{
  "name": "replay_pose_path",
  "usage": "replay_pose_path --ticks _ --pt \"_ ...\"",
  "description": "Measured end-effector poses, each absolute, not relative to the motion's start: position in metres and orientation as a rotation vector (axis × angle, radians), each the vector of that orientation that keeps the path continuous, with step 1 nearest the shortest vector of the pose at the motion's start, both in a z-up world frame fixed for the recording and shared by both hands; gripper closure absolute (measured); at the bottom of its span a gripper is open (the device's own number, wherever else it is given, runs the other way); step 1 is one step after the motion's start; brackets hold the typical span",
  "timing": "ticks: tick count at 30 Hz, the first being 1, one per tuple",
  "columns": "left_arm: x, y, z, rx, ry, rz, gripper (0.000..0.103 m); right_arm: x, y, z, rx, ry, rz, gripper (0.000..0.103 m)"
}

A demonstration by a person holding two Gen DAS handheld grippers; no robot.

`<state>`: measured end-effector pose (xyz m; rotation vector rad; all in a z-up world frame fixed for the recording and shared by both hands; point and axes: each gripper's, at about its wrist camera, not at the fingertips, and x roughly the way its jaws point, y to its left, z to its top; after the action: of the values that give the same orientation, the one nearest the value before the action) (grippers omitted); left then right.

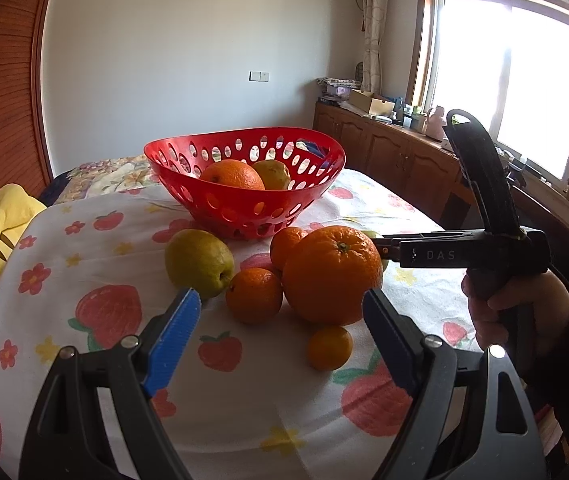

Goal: Organize fruits
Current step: 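Move the left tool toward the large orange while the right tool approaches the green apple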

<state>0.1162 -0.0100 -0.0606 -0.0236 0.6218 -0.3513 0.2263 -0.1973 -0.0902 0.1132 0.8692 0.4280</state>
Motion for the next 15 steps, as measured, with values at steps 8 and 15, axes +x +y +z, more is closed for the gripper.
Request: replay_pose_path --ticks 8,15 --pt "0.126 -0.023 -0.062 -0.024 0.625 -0.368 0.019 0.216 -0.197 -0.087 0.051 0.842 0.399 0.051" --pt "0.137 -0.041 -0.061 0.016 0.628 -0.393 0.019 0.197 -0.215 -0.086 0.01 0.827 0.362 0.051"
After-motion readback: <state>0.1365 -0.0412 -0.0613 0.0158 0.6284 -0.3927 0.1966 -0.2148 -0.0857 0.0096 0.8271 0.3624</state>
